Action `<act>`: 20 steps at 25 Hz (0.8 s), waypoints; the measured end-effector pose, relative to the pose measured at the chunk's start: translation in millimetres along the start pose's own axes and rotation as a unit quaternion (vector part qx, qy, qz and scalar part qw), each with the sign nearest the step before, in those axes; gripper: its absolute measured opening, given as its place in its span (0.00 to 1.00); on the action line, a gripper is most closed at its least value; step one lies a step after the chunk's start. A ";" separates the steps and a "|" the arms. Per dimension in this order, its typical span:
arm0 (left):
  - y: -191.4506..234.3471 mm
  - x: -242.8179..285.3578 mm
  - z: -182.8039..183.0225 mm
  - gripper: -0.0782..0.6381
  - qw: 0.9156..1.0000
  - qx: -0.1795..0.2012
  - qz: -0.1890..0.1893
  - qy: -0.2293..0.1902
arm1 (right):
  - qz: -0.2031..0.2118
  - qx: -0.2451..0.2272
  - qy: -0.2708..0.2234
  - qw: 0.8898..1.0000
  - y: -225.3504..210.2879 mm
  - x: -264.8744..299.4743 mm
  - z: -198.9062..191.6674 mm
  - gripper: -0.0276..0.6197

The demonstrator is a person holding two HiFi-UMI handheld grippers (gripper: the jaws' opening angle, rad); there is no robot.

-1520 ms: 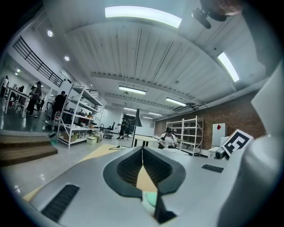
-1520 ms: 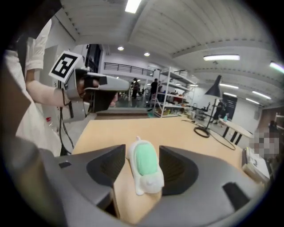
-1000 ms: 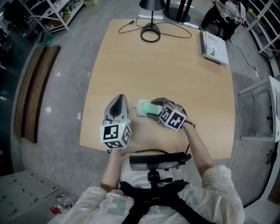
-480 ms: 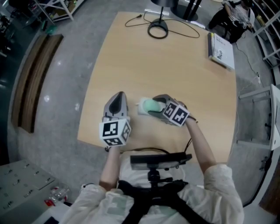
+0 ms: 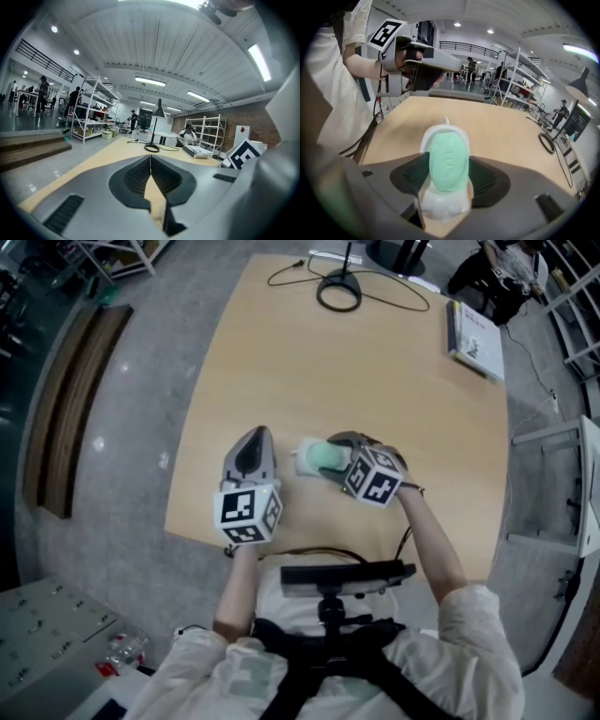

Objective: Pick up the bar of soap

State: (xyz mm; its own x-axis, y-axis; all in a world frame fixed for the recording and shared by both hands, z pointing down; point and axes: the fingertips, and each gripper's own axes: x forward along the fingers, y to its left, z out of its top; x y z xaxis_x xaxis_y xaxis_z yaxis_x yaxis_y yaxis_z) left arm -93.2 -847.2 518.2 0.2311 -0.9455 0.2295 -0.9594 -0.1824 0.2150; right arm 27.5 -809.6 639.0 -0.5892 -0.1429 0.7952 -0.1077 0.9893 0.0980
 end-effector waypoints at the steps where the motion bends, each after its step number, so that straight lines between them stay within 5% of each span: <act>1: 1.9 -1.2 0.5 0.13 1.000 -0.001 0.002 0.000 | -0.003 -0.001 0.001 1.000 0.1 -0.1 0.0 0.44; 14: 0.8 -13.9 9.7 0.13 1.000 -0.016 -0.005 -0.020 | -0.077 0.068 -0.063 0.993 -9.6 -44.6 19.7 0.44; 17: -5.0 -22.7 12.4 0.13 1.000 -0.013 -0.013 -0.024 | -0.113 0.115 -0.116 0.980 -10.7 -69.6 32.7 0.44; 20: -11.8 -32.5 14.2 0.13 0.999 -0.019 -0.021 -0.035 | -0.165 0.189 -0.197 0.948 -17.2 -105.0 41.9 0.44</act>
State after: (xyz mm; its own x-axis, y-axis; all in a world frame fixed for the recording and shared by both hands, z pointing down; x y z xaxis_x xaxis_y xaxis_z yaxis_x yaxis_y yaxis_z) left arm -91.6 -818.1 494.7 0.2572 -0.9543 0.1523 -0.9420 -0.2124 0.2599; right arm 57.6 -812.8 528.8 -0.7184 -0.5165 0.4661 -0.5743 0.8184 0.0217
